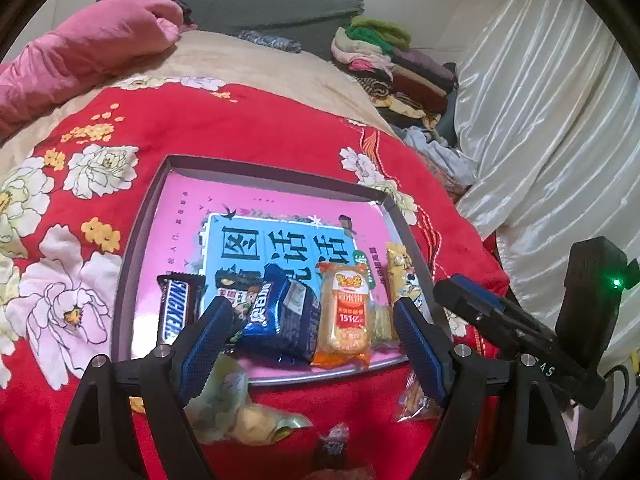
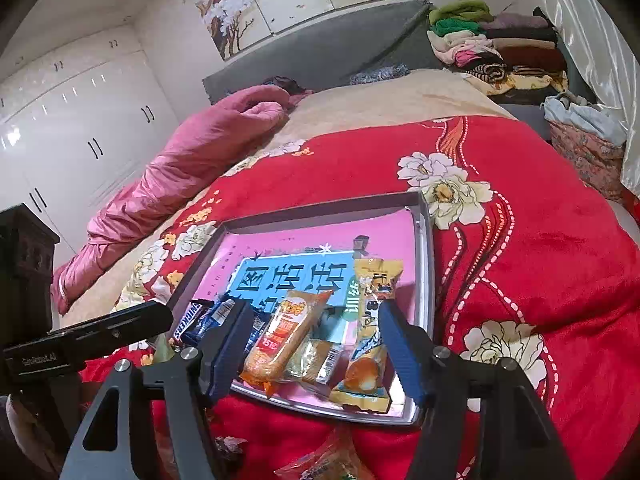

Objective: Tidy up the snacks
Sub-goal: 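Withdraw both open tools from the tray toward the snacks on the bed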

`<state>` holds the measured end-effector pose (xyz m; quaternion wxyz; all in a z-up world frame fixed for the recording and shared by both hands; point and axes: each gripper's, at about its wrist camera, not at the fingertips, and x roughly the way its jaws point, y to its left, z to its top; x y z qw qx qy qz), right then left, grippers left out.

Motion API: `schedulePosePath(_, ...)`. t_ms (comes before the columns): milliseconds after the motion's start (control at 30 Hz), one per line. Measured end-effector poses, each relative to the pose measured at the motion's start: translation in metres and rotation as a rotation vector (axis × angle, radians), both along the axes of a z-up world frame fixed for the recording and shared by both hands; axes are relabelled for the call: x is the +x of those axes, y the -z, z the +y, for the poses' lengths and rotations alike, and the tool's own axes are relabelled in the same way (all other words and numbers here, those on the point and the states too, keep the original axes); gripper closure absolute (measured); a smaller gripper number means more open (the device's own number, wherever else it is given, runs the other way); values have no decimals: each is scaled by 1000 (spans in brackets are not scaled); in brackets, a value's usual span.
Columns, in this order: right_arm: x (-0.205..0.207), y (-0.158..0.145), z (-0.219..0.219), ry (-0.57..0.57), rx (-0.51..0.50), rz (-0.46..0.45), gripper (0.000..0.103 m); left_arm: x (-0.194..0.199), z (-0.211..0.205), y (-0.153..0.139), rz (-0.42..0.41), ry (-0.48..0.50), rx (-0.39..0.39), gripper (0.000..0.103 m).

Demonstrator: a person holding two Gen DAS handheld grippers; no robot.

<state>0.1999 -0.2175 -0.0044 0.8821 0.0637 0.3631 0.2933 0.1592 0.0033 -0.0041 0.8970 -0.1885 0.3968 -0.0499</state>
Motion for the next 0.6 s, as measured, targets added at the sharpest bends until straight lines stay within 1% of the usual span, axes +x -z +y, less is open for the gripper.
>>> schedulePosePath(133,-2,-2,2,-7,-3,-12,36,-5,3,0,15,1,8,19)
schedulePosePath(233,-2,-3,2,-10,-4,-12,36,-12,4,-2,12,12,27,19)
schedulePosePath(433,-5,-5,0,-16,0,-22,35,-21,6,-5,17,32,23,19)
schedulePosePath(600,-11,-8,1,-28,-3,-39,35,-31,3,-6,16,62,35,19)
